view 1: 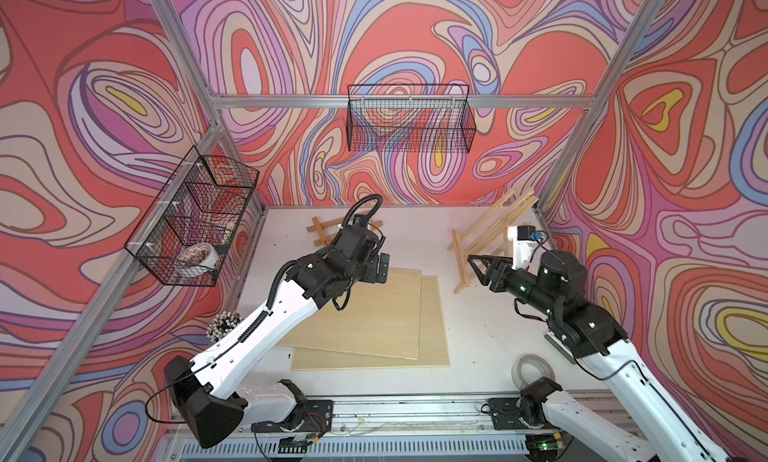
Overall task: Disassemble the easel
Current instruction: Pick up the easel at the center of the board.
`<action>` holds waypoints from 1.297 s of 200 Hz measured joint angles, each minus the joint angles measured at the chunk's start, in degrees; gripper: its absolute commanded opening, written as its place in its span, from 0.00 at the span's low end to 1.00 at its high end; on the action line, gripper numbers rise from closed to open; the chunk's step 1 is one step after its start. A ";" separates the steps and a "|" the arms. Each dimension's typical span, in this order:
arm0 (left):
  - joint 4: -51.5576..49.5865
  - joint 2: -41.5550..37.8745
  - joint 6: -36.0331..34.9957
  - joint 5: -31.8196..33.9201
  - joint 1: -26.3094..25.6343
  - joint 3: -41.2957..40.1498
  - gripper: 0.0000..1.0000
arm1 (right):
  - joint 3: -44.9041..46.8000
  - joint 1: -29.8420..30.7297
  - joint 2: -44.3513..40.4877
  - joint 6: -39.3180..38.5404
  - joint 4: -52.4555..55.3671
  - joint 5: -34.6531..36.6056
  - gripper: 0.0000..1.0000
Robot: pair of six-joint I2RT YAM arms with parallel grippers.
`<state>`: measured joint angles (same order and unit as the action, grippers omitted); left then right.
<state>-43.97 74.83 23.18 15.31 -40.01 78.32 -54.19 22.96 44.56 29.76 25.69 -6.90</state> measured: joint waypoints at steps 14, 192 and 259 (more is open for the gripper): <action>0.00 1.07 0.00 -1.77 -0.02 0.00 1.00 | 1.07 0.00 -2.14 0.26 1.31 5.84 0.62; -0.42 8.94 1.51 -14.10 -1.31 0.68 1.00 | 6.10 -13.11 21.16 -3.76 -8.39 11.93 0.45; -1.64 11.67 1.49 -15.17 -2.05 1.62 1.00 | 4.26 -13.44 27.69 -6.16 -14.36 10.54 0.44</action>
<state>-45.60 86.50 24.67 0.14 -42.06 79.94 -49.93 9.52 72.25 23.59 11.33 3.64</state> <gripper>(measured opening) 0.998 0.397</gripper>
